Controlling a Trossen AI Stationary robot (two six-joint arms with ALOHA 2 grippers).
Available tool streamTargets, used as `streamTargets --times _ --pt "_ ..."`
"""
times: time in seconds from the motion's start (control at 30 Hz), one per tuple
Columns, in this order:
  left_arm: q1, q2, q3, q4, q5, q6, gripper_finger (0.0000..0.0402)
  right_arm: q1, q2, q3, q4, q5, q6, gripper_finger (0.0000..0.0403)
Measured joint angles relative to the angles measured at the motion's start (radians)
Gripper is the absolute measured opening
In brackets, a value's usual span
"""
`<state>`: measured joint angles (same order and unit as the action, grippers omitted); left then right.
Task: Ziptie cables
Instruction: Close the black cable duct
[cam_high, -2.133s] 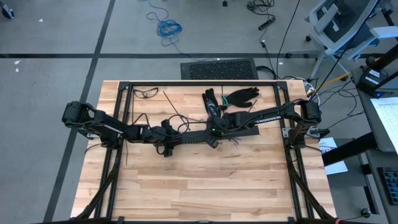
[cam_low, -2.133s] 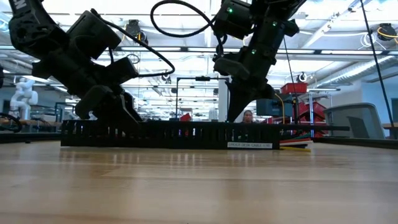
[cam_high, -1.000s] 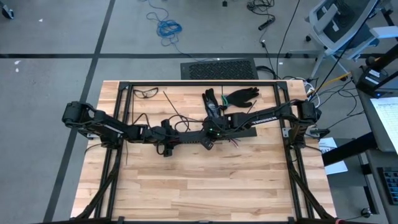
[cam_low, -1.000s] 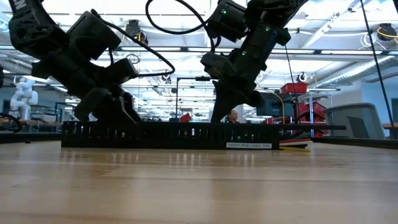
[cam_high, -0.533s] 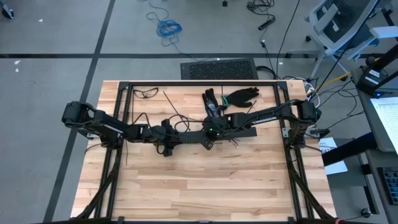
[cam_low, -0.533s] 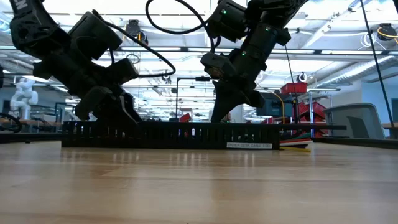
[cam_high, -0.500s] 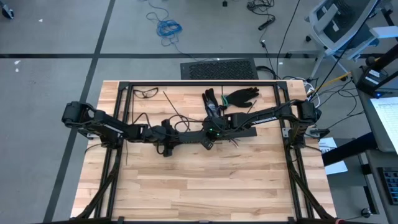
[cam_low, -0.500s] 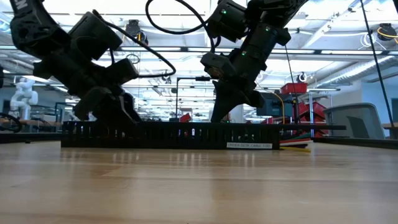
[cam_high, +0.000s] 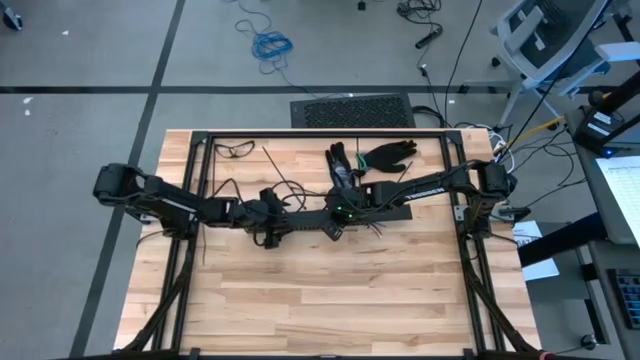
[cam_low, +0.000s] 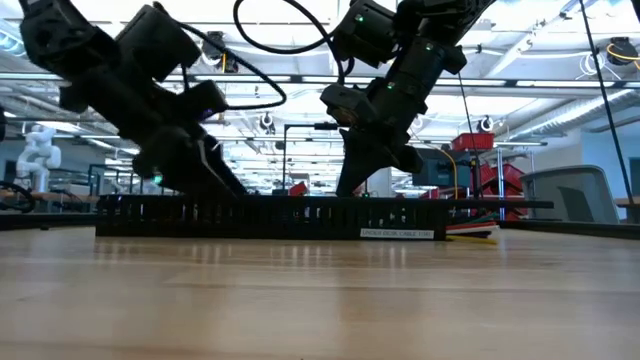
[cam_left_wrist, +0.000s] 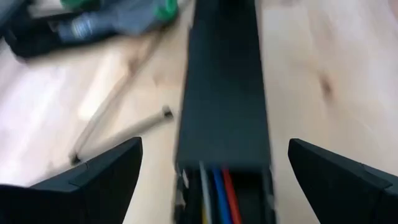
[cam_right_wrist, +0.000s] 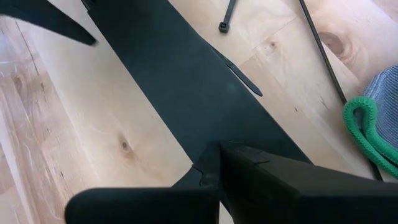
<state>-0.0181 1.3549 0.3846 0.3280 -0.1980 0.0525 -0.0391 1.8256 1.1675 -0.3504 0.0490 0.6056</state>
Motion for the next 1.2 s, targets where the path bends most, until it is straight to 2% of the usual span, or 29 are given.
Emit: streamTargets --times 0.2,0.3,0.37,0.47,0.5,0.67,1.1,1.2 --pt "0.0 -0.21 -0.002 -0.326 0.014 -0.07 0.0391 0.0 0.0 0.0 0.002 0.001 -0.009 0.0" --pt "0.007 -0.294 -0.027 -0.376 0.015 -0.06 0.0391 0.0 0.0 0.0 0.007 0.002 -0.025 0.0" --pt "0.024 -0.32 -0.046 -0.37 0.06 -0.132 0.0391 0.0 0.0 0.0 0.008 0.002 -0.026 0.0" --pt "0.042 -0.319 -0.068 -0.414 0.195 -0.144 0.0391 0.0 0.0 0.0 0.01 0.002 -0.039 0.0" --pt "0.045 -0.318 -0.071 -0.428 0.206 -0.127 0.0391 0.0 0.0 0.0 0.014 0.002 -0.045 0.0" --pt "0.064 -0.312 -0.07 -0.427 0.162 -0.118 0.0391 0.0 0.0 -0.001 0.037 0.002 -0.049 0.0" --pt "0.072 -0.295 -0.086 -0.405 0.162 -0.087 0.0391 0.0 0.0 -0.001 0.04 0.002 -0.054 0.0" --pt "0.072 -0.295 -0.088 -0.394 0.14 -0.12 0.0391 0.0 0.0 -0.001 0.04 0.002 -0.061 0.0"
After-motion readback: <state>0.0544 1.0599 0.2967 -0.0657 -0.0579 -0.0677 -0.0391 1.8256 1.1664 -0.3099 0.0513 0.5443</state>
